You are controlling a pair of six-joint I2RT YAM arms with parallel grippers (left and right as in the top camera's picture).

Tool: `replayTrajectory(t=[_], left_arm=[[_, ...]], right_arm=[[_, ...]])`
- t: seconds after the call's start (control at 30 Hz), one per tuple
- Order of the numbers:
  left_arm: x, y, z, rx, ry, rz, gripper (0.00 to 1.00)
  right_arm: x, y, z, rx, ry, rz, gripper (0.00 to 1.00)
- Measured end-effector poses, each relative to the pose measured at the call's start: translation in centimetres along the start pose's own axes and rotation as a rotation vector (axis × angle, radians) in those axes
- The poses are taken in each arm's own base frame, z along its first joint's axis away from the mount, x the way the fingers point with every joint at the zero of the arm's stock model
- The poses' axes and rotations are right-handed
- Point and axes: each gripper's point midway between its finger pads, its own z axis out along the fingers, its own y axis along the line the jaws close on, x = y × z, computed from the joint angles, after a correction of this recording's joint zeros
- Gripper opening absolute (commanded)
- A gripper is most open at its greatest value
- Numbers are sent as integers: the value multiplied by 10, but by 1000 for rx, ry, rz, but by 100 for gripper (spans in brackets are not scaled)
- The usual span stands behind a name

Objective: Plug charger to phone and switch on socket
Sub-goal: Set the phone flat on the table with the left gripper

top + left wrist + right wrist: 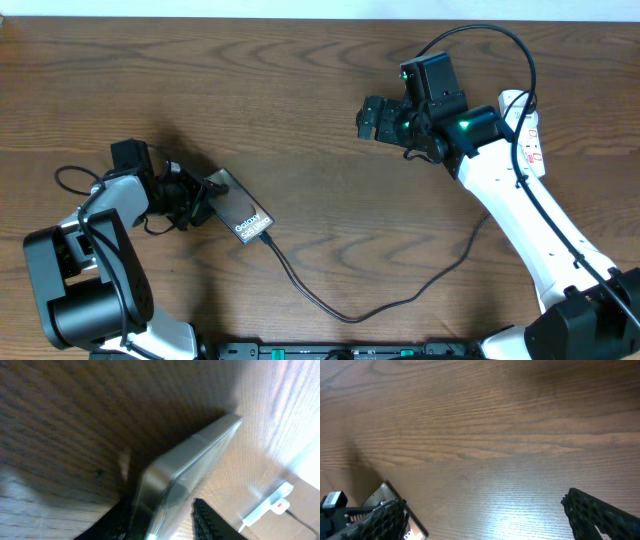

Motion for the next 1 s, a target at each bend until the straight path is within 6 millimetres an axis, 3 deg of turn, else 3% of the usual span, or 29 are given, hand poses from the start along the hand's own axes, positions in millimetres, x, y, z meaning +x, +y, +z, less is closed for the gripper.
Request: replayTrajectory(t=[0.27, 0.67, 1.0], left_arm=[[0, 2, 0, -4, 0, -5, 37], [4, 1, 1, 6, 17, 8, 26], [5, 2, 1, 4, 22, 8, 34]], right_arm=[[0, 0, 0, 1, 0, 0, 99], [0, 0, 0, 2, 2, 0, 99], [0, -1, 0, 5, 0, 0, 99]])
